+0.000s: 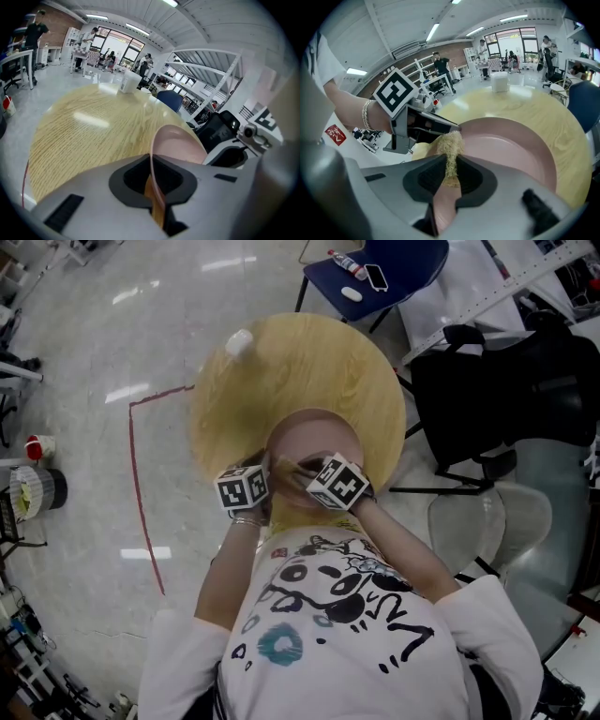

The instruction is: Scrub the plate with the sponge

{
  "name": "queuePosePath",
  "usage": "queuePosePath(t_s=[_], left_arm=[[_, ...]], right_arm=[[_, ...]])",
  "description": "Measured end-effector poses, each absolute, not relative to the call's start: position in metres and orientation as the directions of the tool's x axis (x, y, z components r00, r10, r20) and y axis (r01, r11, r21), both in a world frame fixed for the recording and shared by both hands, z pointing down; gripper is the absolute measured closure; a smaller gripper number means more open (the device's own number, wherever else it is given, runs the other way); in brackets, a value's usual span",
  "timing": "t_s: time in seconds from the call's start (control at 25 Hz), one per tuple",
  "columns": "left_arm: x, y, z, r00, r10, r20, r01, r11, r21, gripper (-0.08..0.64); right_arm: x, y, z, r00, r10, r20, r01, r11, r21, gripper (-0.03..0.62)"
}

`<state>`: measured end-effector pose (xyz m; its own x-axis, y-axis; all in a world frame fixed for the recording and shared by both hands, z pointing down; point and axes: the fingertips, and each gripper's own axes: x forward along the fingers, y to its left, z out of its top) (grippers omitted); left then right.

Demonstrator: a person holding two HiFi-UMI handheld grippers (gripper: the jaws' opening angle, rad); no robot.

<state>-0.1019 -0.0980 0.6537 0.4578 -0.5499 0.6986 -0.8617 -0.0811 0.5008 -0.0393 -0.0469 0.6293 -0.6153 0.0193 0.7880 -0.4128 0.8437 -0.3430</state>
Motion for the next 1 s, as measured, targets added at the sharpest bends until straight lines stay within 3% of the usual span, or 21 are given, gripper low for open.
queuePosePath(t_s=[0.6, 1.0], left_arm=[[-0.100, -0.100, 0.654, 0.473, -0.523, 0.709, -0.866, -0.131, 0.482, 0.534], [-0.102, -0.099, 0.652, 0.458, -0.526, 0.717, -0.877, -0.136, 0.460, 0.534]], right_arm=[[-0.031, -0.097, 0.637, -0.554, -0.037, 0.832, -0.431, 0.867, -0.248, 0.518], [-0.020, -0.132, 0.634, -0.534, -0.194, 0.823, -0.552, 0.817, -0.166, 0.518]])
